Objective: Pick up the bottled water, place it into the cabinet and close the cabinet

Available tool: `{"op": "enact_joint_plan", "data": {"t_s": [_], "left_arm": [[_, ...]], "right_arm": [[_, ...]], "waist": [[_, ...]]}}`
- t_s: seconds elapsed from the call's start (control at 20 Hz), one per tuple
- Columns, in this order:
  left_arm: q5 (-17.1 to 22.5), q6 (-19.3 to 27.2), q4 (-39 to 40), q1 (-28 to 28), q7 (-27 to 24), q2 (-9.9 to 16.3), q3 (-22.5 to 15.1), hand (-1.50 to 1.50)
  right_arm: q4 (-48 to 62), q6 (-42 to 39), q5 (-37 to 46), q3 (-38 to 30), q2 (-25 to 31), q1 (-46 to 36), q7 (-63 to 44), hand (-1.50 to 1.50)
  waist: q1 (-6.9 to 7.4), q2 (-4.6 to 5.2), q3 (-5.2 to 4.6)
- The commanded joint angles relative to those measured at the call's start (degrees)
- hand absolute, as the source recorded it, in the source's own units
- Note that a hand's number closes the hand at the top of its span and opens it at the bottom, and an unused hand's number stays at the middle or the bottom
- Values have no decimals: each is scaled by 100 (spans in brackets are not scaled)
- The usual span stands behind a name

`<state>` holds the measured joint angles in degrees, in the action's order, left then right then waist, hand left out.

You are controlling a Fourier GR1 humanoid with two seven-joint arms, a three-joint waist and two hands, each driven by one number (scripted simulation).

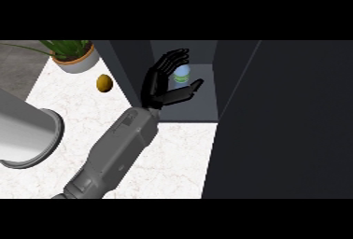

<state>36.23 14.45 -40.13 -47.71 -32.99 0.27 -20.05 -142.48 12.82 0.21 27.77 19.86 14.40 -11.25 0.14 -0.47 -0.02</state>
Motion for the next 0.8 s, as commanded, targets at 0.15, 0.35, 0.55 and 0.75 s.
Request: {"op": "enact_joint_plan", "data": {"t_s": [0.15, 0.35, 0.55, 0.75], "left_arm": [[-223, 103, -1710, 1703, 322, 334, -574, 150], [-269, 263, -2938, 2387, 769, 797, -781, 150], [-442, 600, -4112, 3249, 899, 1090, -984, 150], [-535, 606, -5016, 4167, 749, 1511, -1011, 150]], "right_arm": [[-643, -262, 447, 169, 566, 146, -359, -150], [-490, -534, 420, 494, 818, -133, -681, 150], [-626, -712, 86, 584, 879, -436, -1258, 150], [-443, -324, 340, 1570, 177, -684, -1656, 150]], "waist": [[109, -40, -2], [166, -47, -1], [146, -12, -2], [125, -9, -5]]}}
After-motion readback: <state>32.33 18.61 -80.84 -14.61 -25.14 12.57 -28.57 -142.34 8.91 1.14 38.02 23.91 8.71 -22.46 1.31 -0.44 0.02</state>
